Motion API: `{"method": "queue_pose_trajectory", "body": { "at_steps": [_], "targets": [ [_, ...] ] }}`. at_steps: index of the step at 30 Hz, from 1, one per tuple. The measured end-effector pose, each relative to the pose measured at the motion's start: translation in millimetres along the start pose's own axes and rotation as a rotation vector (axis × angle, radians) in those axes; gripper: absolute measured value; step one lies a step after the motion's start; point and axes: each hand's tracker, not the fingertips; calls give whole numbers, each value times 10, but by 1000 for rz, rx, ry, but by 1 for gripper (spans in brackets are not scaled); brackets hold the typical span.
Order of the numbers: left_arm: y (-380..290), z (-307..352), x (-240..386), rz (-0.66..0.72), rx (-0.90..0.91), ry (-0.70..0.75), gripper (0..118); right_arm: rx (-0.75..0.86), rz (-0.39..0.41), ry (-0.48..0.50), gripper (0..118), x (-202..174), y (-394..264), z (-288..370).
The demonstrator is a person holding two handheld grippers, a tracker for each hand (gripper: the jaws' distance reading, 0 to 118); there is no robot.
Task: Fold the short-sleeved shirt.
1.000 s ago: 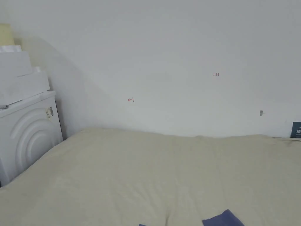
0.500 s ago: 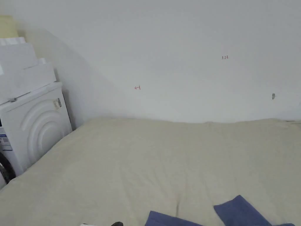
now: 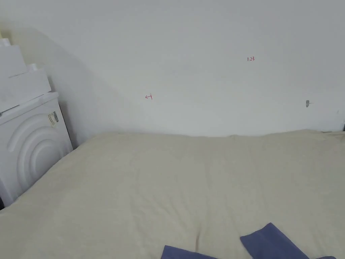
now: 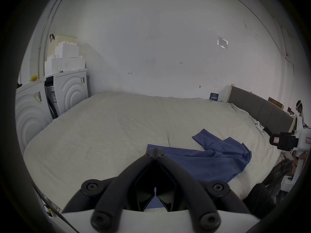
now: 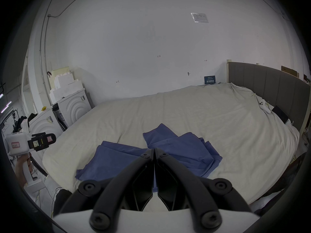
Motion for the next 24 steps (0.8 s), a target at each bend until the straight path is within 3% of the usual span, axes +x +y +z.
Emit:
{"method": "queue_pose_trajectory", "body": {
  "at_steps": [6,7,8,10,11,12,16,18,21,24],
  "targets": [
    [42,-148,2,8,-21,-15,0,-6,7,19,1,-34,15,-12],
    [66,-265,-11,4,-23,-23,5,-6,4,25,1,-38,19,-13],
    [96,-408,-25,0,-24,-27,15,-9,0,31,1,-38,18,-17],
    [191,-796,-78,-12,-54,-50,59,-17,-6,37,1,-23,2,-32],
    [252,-1066,-81,-34,-142,-51,75,-22,-7,35,1,-7,-20,-45],
    [274,-1284,-81,-53,-159,-48,83,-29,-7,33,1,12,-36,-58],
    [297,-2331,-109,-120,-401,-74,83,-66,-15,-1,1,124,-91,-135],
    [250,-2765,-168,-79,-535,-118,82,-87,-26,-20,1,207,-122,-176],
    [102,-3201,-179,-89,-603,-60,81,-126,-52,-61,1,342,-187,-265],
    [-28,-3456,-154,-129,-646,-95,81,-157,-75,-98,1,460,-243,-355]
  ]
}}
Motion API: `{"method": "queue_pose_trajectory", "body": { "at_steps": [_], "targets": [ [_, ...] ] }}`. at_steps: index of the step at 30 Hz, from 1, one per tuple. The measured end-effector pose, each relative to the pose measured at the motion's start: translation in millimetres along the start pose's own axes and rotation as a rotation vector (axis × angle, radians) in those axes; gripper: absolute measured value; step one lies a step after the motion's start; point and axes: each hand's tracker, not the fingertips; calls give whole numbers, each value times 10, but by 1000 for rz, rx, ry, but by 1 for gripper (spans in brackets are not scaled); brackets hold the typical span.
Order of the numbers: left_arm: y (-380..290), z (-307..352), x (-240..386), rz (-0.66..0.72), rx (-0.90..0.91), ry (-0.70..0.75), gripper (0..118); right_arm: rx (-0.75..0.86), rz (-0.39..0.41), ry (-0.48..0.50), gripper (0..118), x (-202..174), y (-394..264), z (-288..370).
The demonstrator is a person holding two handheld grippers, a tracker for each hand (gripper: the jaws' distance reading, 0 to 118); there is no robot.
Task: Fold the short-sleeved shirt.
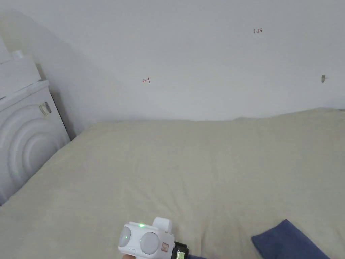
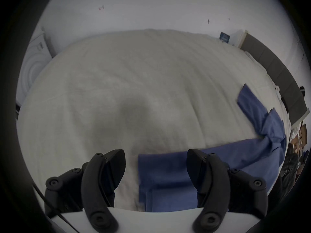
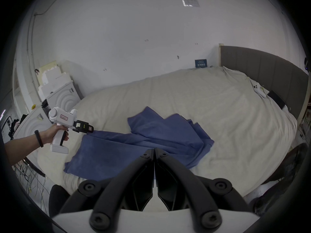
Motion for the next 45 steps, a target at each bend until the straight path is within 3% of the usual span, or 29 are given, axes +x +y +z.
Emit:
{"method": "queue_pose_trajectory", "body": {
  "at_steps": [3,7,8,9,10,13,16,17,21,22,27,31,33,36,38,43,44,45],
  "targets": [
    [-6,-90,58,-20,-10,13,82,-31,-24,-9,1,97,-25,-90],
    [-23,18,137,-51,-8,40,68,-49,-50,-19,1,158,-82,-170],
    [-42,64,206,-61,5,37,57,-50,-62,-16,1,161,-95,-181],
    [-58,88,279,-79,7,29,29,-50,-70,-10,1,160,-100,-188],
    [-102,118,388,-115,4,9,13,-53,-74,1,1,157,-100,-201],
    [-140,29,578,-215,-31,98,9,-59,-46,14,1,117,-69,-255],
    [-75,10,452,-94,-63,55,8,-38,38,48,5,93,138,-371],
    [-56,-11,425,-91,-81,38,8,-19,92,53,10,94,269,-457],
    [13,-106,201,10,-102,-4,8,-83,300,57,100,103,920,-1085],
    [-5,-104,198,-2,-98,-4,8,-127,336,64,108,97,1088,-1313],
    [37,-132,141,23,-114,-17,8,-400,518,45,104,-19,1573,-2571],
    [47,-157,82,53,-122,-30,8,-539,625,79,99,1,1500,-3080],
    [44,-168,33,65,-127,-46,8,-558,639,34,99,77,1434,-3321],
    [26,-156,15,84,-121,-60,8,-555,498,44,96,194,1452,-3544],
    [19,-161,38,88,-117,-59,8,-571,457,74,96,180,1460,-3636],
    [19,-168,21,91,-116,-64,8,-565,549,54,85,30,1390,-3661],
    [20,-170,9,94,-116,-66,8,-566,549,63,79,33,1408,-3633],
    [21,-170,4,95,-115,-67,9,-567,529,86,64,21,1408,-3590]
  ]
}}
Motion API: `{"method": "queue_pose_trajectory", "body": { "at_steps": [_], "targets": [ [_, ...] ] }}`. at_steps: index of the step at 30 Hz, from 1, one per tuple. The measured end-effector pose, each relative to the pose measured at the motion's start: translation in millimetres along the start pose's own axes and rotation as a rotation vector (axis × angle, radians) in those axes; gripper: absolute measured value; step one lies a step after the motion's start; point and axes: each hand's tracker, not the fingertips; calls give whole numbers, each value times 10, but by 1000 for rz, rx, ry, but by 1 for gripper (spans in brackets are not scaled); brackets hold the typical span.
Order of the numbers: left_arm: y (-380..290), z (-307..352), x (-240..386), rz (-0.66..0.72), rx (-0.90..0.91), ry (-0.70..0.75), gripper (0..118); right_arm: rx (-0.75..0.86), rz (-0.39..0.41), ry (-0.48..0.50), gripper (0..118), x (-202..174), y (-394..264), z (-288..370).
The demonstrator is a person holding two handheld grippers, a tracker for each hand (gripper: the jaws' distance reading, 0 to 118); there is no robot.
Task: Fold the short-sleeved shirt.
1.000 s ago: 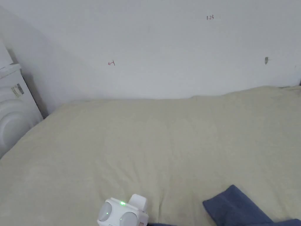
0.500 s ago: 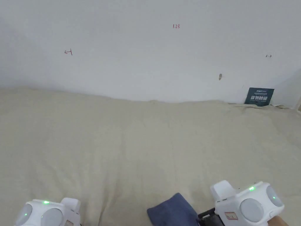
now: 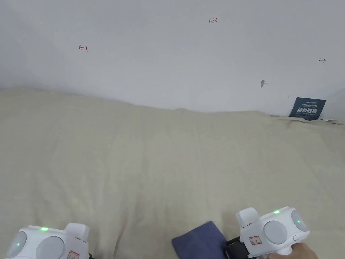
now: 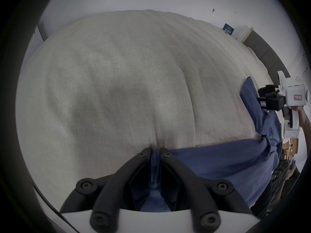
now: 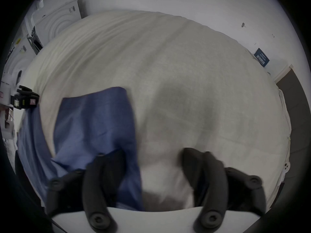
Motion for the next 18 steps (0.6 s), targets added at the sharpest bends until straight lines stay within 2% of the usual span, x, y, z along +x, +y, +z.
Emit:
{"method": "queue_pose_trajectory", "body": {
  "at_steps": [5,6,7,9,12,14,18],
  "targets": [
    [-40,8,31,1,17,5,9,19,2,29,3,-159,-30,29],
    [-63,15,36,2,27,6,9,32,-8,-3,3,-193,-34,54],
    [-103,34,42,6,48,8,9,45,-20,10,2,-181,-65,106],
    [-190,144,44,-25,119,-7,9,107,-102,22,2,-124,-140,270],
    [-329,527,-1,77,206,-66,8,220,-177,43,1,-45,-259,675],
    [-440,953,-9,83,326,-110,8,319,-207,124,1,-37,-374,1090],
    [-627,1812,107,-20,468,-122,8,469,-192,79,1,-129,-539,1913]
  ]
}}
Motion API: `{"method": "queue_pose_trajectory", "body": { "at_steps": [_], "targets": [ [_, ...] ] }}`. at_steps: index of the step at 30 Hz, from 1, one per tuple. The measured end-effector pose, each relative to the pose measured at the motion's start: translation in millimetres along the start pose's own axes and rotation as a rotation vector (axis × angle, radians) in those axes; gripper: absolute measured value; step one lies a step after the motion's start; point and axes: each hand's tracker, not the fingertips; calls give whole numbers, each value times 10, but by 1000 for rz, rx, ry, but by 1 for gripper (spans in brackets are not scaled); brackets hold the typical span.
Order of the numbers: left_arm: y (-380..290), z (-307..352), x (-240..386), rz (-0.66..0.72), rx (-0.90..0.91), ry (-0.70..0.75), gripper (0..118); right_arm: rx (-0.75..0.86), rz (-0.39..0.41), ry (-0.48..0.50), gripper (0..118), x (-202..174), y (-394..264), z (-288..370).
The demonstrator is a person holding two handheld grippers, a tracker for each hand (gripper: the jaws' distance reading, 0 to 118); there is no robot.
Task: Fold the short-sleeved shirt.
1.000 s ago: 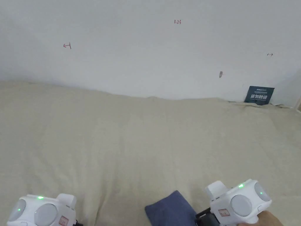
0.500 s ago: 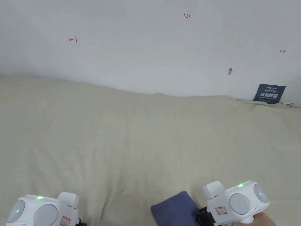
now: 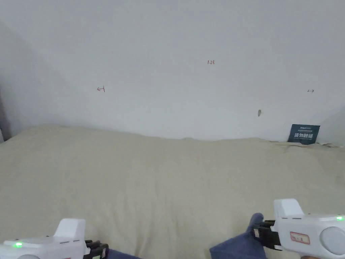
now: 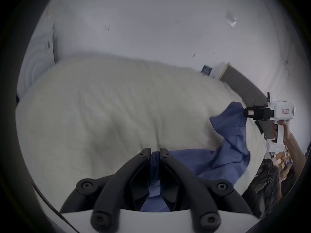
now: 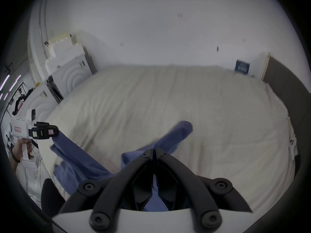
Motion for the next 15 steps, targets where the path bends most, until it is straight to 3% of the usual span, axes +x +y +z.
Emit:
{"method": "queue_pose_trajectory", "body": {
  "at_steps": [5,8,15],
  "targets": [
    [376,1096,189,-6,211,-21,8,229,2,-11,1,-163,408,1082],
    [641,1669,321,-48,320,-2,8,344,60,-54,1,-340,682,1679],
    [1287,2690,679,-103,562,11,8,563,95,-89,1,-706,1342,2712]
  ]
}}
